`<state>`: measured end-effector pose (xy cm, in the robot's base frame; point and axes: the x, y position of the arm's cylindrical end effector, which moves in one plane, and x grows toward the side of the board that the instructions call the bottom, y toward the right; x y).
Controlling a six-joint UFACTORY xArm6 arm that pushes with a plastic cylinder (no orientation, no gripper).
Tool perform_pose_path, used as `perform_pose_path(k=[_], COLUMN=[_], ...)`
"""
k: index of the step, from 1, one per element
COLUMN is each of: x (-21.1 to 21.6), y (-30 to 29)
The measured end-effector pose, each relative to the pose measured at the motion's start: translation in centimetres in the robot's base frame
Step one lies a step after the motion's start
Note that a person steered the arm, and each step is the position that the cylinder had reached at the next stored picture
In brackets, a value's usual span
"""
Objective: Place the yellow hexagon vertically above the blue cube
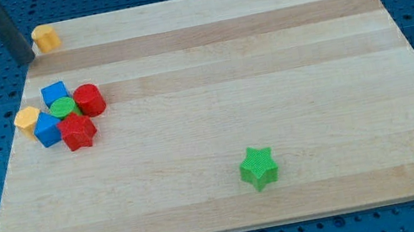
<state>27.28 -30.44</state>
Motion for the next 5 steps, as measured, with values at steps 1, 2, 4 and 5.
perform_pose_path(k=[1, 2, 4, 5], x=[-1.9, -3.6, -2.7, 4.7], y=[1.7, 1.8, 0.0, 0.0])
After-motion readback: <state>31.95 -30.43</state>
